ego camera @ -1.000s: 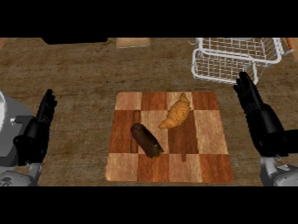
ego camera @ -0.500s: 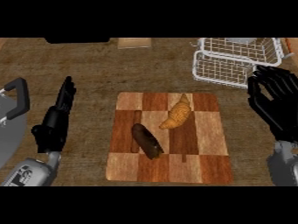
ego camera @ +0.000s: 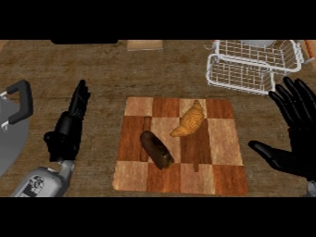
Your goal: Pick the croissant from the cutting board and place it in the tiered basket
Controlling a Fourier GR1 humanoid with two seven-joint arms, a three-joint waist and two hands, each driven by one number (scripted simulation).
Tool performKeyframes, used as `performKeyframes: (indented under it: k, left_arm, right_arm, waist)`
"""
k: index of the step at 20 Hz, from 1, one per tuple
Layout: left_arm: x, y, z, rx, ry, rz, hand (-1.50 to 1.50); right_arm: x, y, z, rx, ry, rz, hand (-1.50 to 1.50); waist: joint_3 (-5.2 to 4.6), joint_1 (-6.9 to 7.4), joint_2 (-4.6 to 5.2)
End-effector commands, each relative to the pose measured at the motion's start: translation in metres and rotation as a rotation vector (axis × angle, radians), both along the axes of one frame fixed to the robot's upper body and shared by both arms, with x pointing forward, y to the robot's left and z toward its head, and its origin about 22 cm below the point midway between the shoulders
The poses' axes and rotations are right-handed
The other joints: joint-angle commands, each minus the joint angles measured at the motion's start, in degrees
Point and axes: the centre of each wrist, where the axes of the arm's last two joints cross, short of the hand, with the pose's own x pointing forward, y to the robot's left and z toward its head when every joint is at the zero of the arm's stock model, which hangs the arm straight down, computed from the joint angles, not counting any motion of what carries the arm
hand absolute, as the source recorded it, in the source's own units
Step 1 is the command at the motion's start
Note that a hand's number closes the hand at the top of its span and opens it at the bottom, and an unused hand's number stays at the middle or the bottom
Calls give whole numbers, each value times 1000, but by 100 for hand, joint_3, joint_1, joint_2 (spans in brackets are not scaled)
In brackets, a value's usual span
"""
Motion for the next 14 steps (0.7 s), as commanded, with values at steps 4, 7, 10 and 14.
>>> performKeyframes:
  k: [4, 7, 10, 14]
  left_arm:
    - [1, 0, 3, 0, 13, -1, 0]
    - [-2, -3, -1, 10, 13, -27, 0]
    - [2, -5, 6, 18, 2, -46, 0]
    - [4, -23, 15, 14, -17, -86, 0]
  right_arm:
    - [-19, -25, 46, -632, 152, 71, -150]
    - [-16, -20, 73, -911, 205, 84, -150]
    - [-17, -8, 96, -1132, 273, 78, -150]
    - [-15, 20, 124, -1304, 355, 61, -150]
  waist:
    - [-48, -32, -31]
    - [-69, 113, -4]
    - [-75, 210, 5]
    - [-70, 426, 40]
